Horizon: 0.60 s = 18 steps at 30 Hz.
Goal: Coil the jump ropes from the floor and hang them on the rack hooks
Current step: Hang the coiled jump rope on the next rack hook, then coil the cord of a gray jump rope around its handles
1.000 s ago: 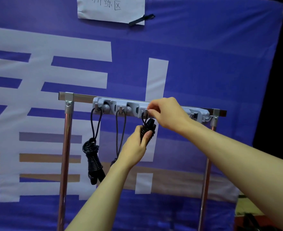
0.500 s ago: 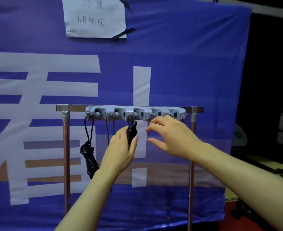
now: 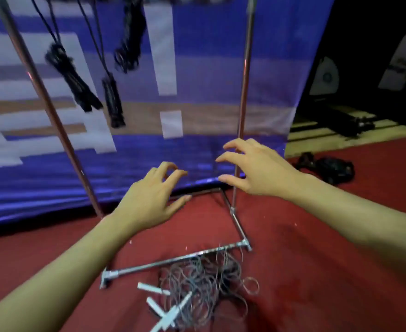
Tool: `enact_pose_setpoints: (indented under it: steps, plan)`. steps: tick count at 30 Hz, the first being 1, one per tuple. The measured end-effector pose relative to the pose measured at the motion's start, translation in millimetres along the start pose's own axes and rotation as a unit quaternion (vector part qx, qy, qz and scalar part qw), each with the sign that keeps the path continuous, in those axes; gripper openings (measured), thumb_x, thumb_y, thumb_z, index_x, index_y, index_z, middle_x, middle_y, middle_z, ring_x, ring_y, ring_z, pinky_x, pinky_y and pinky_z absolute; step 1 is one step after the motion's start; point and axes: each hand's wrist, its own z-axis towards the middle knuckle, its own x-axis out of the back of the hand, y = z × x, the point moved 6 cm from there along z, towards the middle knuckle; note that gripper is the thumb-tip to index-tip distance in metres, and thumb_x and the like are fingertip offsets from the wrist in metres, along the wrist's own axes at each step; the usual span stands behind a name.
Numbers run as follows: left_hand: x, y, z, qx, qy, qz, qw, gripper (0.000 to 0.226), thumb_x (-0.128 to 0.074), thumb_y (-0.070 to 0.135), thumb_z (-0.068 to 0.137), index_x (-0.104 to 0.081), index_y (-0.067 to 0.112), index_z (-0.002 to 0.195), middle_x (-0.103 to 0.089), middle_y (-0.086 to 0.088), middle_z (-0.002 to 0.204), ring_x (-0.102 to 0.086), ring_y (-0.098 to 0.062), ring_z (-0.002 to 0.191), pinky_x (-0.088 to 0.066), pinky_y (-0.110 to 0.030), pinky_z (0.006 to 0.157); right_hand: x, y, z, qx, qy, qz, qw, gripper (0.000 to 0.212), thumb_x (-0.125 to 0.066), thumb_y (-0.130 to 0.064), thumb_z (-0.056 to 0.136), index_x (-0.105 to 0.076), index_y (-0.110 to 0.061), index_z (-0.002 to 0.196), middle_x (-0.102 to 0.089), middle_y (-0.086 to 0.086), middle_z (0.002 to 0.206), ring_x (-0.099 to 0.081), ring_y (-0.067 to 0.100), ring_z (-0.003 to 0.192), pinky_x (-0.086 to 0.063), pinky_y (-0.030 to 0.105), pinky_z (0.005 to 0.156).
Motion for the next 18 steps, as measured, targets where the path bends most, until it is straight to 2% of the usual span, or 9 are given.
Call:
enact_pose_setpoints:
  steps: [3,6,9,13,18]
  plan:
    - [-92.1,7.2,-48.4,-0.008,-0.105,-0.012,0.994,0.069,-0.032,0.072,0.093,-0.051,0.025,0.141,-0.048,-0.004,0.137,-0.060,-0.028,0.110,-0.062,-0.044,0.069,-85.1,3.9,-47.1,-0.011,-0.063,0.029,0.998,0.062,-0.036,-0.074,0.090,-0.059,-0.035,0.132,-0.049,-0.002,0.141,-0.056,0.029,0.110,-0.053,0.048,0.093]
    - [-184.9,4.6,-99.2,0.018,-0.217,-0.034,0.975,0.075,-0.028,0.076,0.089,-0.047,0.028,0.144,-0.046,-0.002,0.137,-0.058,-0.030,0.114,-0.061,-0.050,0.075,-175.7,1.2,-91.6,-0.025,-0.139,0.063,0.988,0.061,-0.035,-0.073,0.090,-0.060,-0.034,0.131,-0.050,-0.001,0.139,-0.056,0.030,0.110,-0.054,0.048,0.092]
    - [-261.7,-0.8,-146.3,0.042,-0.294,-0.053,0.953,0.069,-0.040,0.070,0.092,-0.045,0.025,0.144,-0.045,-0.004,0.139,-0.058,-0.033,0.116,-0.060,-0.050,0.078,-256.2,-5.5,-127.7,-0.033,-0.214,0.080,0.973,0.053,-0.041,-0.065,0.095,-0.057,-0.033,0.134,-0.049,-0.001,0.141,-0.053,0.029,0.118,-0.052,0.048,0.097]
    - [-333.3,0.1,-202.7,0.078,-0.363,-0.079,0.925,0.062,-0.057,0.056,0.096,-0.043,0.024,0.147,-0.042,-0.004,0.144,-0.055,-0.033,0.125,-0.058,-0.048,0.079,-332.3,-20.9,-156.3,-0.018,-0.281,0.101,0.954,0.047,-0.045,-0.059,0.097,-0.054,-0.033,0.135,-0.046,-0.003,0.142,-0.049,0.027,0.127,-0.048,0.046,0.102]
    - [-380.7,3.7,-266.8,0.154,-0.449,-0.074,0.877,0.064,-0.053,0.056,0.100,-0.033,0.022,0.151,-0.037,-0.004,0.151,-0.046,-0.032,0.135,-0.055,-0.049,0.086,-374.9,-60.5,-161.0,0.051,-0.316,0.103,0.942,0.045,-0.045,-0.055,0.101,-0.053,-0.032,0.138,-0.045,-0.002,0.145,-0.048,0.026,0.129,-0.046,0.041,0.101]
